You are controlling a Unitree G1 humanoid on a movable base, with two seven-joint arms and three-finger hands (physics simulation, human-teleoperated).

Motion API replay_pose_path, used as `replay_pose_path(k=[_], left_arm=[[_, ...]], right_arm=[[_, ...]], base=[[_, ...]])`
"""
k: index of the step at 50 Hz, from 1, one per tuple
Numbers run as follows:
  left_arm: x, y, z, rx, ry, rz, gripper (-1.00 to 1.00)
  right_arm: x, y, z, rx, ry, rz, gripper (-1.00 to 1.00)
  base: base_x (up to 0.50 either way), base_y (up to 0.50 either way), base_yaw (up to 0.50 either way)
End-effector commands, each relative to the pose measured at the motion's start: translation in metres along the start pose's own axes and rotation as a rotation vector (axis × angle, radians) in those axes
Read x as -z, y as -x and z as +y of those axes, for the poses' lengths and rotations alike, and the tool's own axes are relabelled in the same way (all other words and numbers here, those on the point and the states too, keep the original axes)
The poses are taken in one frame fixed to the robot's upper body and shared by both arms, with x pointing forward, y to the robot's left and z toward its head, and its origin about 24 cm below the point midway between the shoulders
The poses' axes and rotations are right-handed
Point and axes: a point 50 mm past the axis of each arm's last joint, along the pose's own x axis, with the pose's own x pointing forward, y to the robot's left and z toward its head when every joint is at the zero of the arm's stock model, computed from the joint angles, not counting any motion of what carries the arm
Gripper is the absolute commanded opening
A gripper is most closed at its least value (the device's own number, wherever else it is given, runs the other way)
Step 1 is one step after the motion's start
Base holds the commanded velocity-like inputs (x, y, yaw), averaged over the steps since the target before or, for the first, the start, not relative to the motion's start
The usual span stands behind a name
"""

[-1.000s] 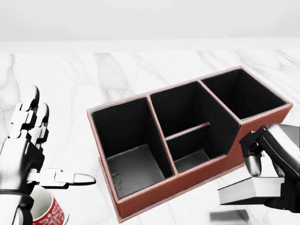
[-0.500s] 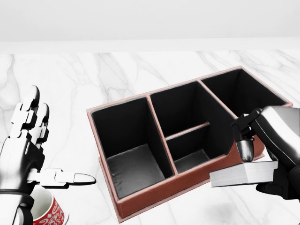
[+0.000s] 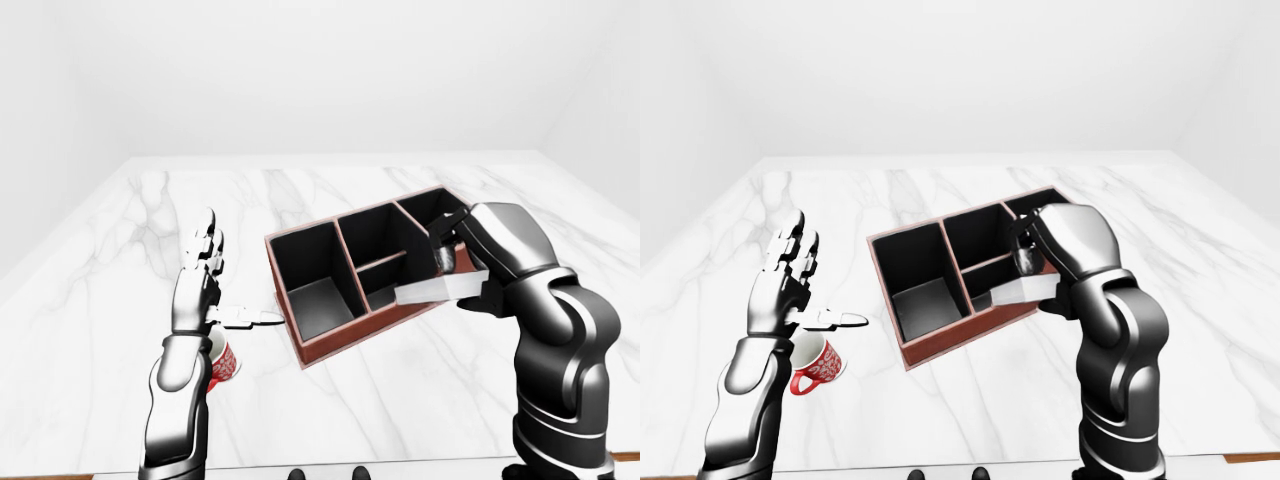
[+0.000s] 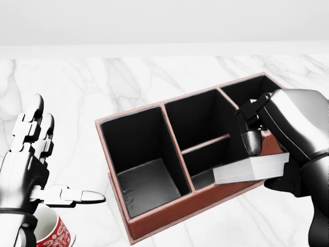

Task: Pick up the book and place it in the back compartment of the caddy.

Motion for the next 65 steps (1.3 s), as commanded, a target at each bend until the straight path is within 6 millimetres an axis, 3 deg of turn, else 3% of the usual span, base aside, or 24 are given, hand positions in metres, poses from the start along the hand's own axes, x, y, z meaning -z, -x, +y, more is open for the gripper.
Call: replay_pose_path(k=[1, 26, 65], left_arm=[[0.001, 0.0, 0.0, 0.0, 0.0, 0.004, 1.0], [-0.001, 0.0, 0.0, 0.0, -0.001, -0.003, 1.0], [0.001, 0.0, 0.0, 0.002, 0.0, 0.004, 1.0]], right_arm=[[-0.013, -0.01, -0.006, 0.025, 0.006, -0.051, -1.0], [-0.027, -0.033, 0.015, -0.074, 0.026, -0.133, -1.0], [-0.028, -0.055, 0.014, -0.102, 0.021, -0.113, -1.0]], base=[[0.0, 0.0, 0.0], [0.0, 0.0, 0.0], [0.0, 0.0, 0.0]])
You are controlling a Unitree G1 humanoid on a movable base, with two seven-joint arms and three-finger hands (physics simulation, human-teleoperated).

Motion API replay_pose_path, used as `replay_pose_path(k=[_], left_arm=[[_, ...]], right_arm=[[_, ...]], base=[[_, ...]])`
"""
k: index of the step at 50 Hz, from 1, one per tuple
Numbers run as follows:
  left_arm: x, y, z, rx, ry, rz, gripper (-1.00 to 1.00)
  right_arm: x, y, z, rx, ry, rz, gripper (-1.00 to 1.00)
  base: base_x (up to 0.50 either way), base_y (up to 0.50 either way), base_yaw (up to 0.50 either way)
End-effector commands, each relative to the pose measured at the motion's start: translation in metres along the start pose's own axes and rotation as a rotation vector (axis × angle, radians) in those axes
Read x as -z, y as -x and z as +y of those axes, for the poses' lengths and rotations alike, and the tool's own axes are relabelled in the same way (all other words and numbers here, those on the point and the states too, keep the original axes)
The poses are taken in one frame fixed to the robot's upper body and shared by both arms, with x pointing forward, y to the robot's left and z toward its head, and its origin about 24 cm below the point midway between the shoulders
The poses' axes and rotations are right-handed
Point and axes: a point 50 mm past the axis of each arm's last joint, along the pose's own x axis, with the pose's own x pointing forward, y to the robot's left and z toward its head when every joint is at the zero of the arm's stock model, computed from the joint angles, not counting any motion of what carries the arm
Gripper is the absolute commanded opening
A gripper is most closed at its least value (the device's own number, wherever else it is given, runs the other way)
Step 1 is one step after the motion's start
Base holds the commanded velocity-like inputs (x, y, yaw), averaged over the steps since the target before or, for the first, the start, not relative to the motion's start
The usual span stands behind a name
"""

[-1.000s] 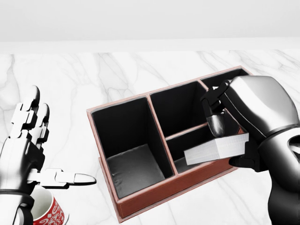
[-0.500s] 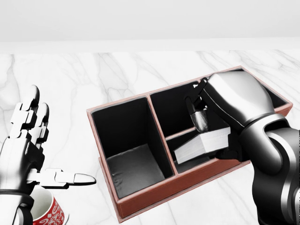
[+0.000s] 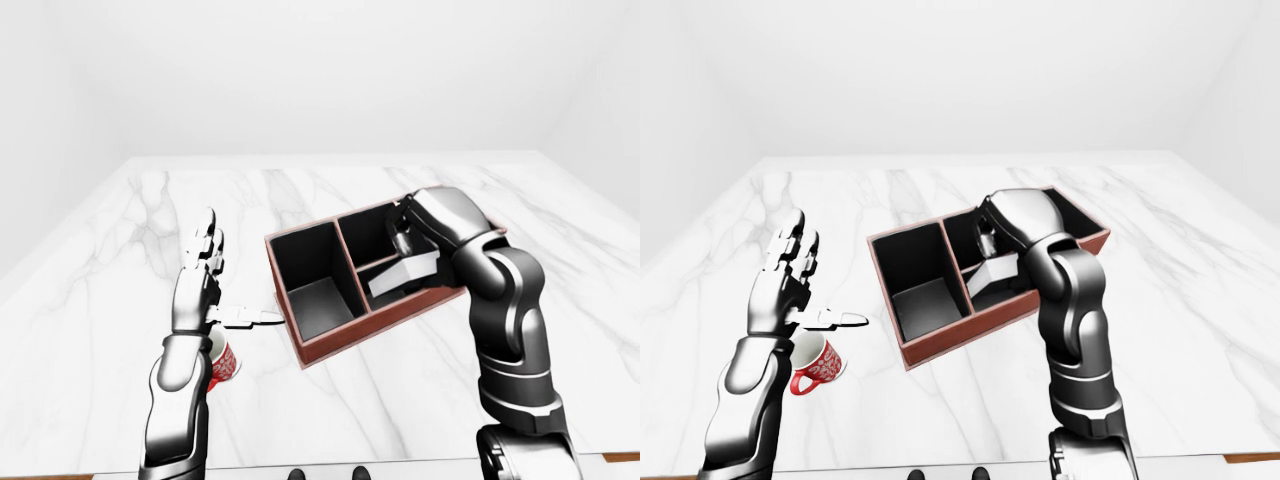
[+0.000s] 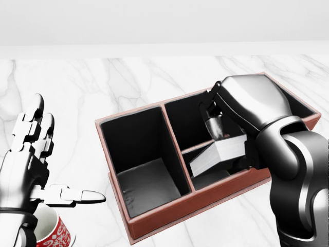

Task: Pick up the book and place it in the back compartment of the caddy.

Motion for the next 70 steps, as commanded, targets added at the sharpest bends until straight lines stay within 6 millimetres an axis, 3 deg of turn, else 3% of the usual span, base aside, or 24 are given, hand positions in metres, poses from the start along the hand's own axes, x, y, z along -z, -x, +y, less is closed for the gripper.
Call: replay_pose_path(k=[1, 70], left_arm=[[0.001, 0.0, 0.0, 0.001, 0.001, 0.004, 1.0], [-0.001, 0.0, 0.0, 0.002, -0.003, -0.005, 1.0]], right_arm=[[-0.001, -0.005, -0.005, 0.011, 0.011, 0.002, -1.0], [0.013, -0.037, 0.017, 0.021, 0.084, 0.081, -1.0]], base=[[0.0, 0.0, 0.0], [0.0, 0.0, 0.0]])
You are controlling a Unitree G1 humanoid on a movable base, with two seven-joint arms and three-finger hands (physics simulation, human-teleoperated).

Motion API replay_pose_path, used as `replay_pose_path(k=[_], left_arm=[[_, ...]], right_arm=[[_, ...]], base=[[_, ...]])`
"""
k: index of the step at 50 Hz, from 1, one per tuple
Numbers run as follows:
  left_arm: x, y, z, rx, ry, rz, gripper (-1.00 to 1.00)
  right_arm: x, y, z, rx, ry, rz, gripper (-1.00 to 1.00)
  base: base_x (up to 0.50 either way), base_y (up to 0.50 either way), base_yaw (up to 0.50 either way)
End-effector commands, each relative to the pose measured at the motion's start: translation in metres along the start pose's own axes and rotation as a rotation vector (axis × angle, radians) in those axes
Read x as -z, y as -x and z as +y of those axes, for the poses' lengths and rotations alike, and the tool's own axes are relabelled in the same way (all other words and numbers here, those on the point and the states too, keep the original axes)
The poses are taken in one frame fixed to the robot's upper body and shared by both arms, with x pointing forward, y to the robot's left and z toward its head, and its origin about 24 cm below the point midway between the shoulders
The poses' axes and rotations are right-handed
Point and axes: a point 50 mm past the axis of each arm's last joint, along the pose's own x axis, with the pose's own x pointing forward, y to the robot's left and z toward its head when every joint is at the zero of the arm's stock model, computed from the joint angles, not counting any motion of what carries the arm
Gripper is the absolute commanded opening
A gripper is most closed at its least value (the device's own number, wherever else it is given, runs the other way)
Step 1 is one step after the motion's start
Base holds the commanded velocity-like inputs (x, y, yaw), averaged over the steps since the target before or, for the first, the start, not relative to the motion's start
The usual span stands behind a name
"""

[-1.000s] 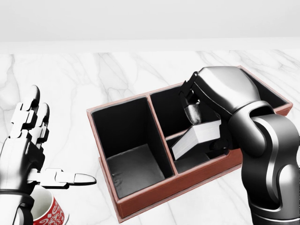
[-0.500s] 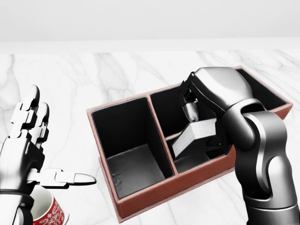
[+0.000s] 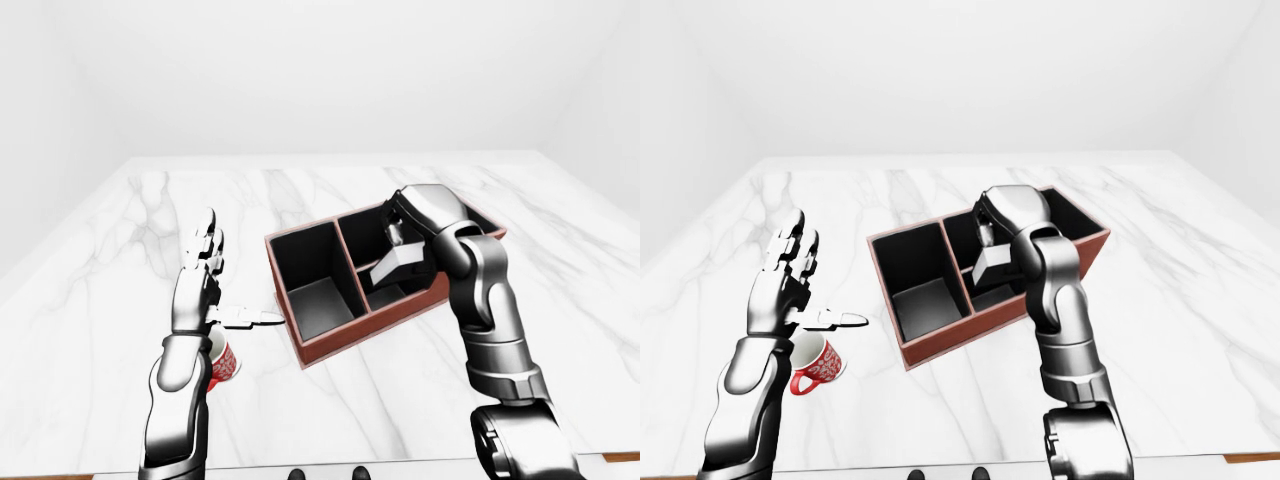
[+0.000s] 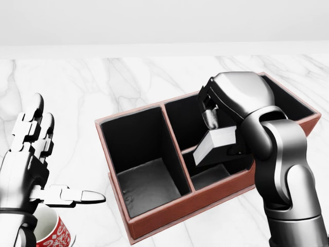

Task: Pick up the book and place it in the back compartment of the caddy.

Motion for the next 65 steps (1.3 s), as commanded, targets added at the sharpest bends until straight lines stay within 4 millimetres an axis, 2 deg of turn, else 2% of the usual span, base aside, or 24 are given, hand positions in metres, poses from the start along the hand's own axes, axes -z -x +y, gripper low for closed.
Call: replay_pose_path(k=[1, 24, 65], left_arm=[[0.0, 0.0, 0.0, 0.001, -0.001, -0.002, 1.0], [0.0, 0.0, 0.0, 0.001, -0.002, -0.001, 1.0], [-0.001, -0.001, 0.0, -0.001, -0.006, -0.005, 1.0]], right_arm=[[-0.001, -0.003, -0.001, 0.038, 0.034, 0.0, -1.0], [0.005, -0.012, 0.021, 0.005, 0.034, 0.015, -1.0], [0.011, -0.024, 0.044, -0.021, 0.048, 0.038, -1.0]], base=[[0.0, 0.0, 0.0], [0.0, 0.0, 0.0], [0.0, 0.0, 0.0]])
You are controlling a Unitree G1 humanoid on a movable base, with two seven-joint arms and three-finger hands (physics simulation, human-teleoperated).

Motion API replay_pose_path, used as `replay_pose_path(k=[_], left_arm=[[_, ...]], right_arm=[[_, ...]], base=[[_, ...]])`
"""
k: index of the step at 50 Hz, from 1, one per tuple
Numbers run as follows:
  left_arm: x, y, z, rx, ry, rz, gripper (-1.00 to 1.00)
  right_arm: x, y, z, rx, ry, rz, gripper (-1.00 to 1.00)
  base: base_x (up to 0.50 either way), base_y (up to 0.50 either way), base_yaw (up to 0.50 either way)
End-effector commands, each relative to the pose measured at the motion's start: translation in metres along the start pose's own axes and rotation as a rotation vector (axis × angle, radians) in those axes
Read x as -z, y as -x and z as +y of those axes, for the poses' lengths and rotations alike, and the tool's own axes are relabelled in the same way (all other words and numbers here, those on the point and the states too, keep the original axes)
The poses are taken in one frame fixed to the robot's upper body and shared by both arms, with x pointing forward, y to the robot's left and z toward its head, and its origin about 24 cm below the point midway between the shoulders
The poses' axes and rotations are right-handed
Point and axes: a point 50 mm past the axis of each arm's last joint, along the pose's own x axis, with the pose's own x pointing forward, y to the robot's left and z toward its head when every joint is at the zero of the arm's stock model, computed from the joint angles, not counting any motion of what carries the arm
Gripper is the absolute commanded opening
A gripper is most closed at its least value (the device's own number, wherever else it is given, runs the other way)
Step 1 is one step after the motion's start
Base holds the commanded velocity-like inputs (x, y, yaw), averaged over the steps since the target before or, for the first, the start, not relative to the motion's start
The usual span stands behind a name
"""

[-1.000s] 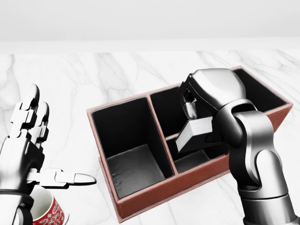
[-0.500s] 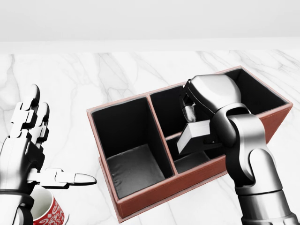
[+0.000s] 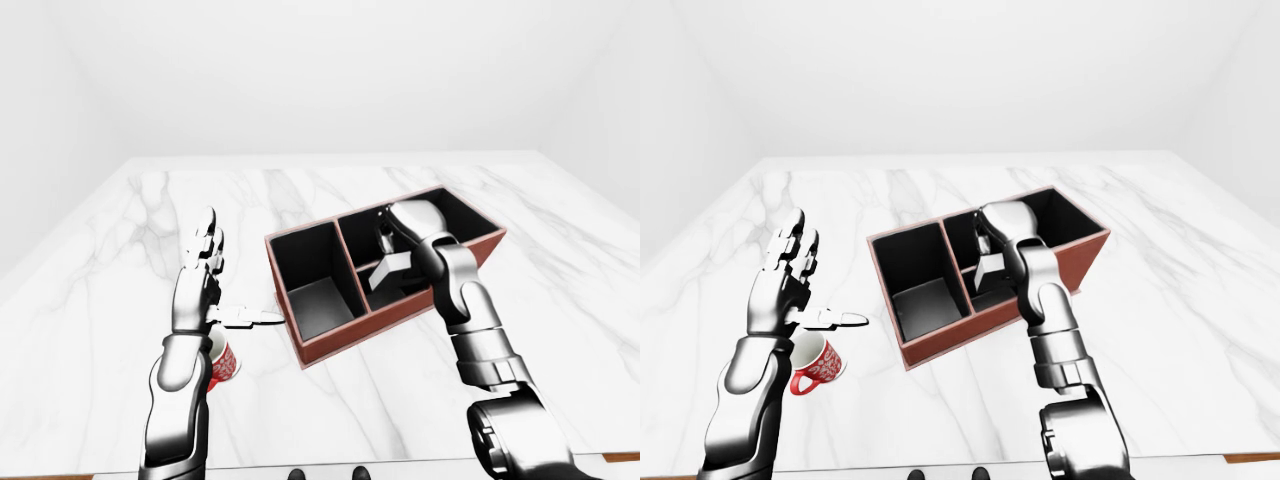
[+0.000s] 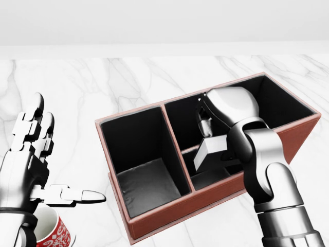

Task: Pick up the book and place it in the back compartment of the caddy.

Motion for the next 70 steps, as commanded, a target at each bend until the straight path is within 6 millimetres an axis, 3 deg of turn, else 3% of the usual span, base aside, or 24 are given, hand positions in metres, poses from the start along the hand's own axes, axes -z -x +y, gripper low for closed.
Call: replay_pose_path(k=[1, 57, 70], left_arm=[[-0.001, 0.0, 0.0, -0.001, -0.001, -0.004, 1.0], [-0.001, 0.0, 0.0, -0.001, -0.004, -0.004, 1.0], [-0.001, 0.0, 0.0, -0.002, -0.005, -0.004, 1.0]], right_arm=[[0.0, -0.002, -0.001, 0.028, 0.019, -0.002, -1.0], [0.001, -0.011, 0.03, -0.019, 0.038, 0.001, -1.0], [0.0, -0.01, 0.029, -0.011, 0.043, 0.001, -1.0]], base=[[0.0, 0.0, 0.0], [0.0, 0.0, 0.0], [0.0, 0.0, 0.0]])
